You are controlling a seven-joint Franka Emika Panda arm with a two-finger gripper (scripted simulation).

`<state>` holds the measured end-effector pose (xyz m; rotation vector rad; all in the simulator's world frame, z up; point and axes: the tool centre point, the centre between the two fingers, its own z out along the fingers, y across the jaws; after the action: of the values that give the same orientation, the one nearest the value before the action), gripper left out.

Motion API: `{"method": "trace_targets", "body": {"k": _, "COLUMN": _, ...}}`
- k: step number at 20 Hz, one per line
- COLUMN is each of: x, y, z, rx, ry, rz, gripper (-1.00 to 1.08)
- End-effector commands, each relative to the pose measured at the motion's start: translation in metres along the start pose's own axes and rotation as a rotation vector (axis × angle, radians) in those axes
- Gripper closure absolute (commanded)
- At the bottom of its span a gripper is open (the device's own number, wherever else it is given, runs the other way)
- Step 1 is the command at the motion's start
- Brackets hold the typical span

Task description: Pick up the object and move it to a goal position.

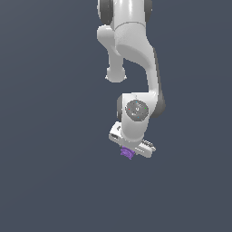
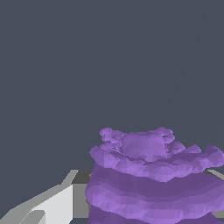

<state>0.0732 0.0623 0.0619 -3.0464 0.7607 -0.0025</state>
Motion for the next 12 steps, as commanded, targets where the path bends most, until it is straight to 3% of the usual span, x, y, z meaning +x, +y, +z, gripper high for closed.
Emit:
{"method": "trace_targets", "body": {"k": 1, "x": 0.002, "y": 0.009, "z": -0.012, "rx": 0.002, "ry": 0.002, "rz": -0.024, "gripper": 1.08}}
{"method": "trace_targets", "body": {"k": 12, "x": 0.021, "y": 0.067, "z": -0.089, "rx": 0.01, "ry": 0.01, "rz": -0.192, "gripper": 1.08}}
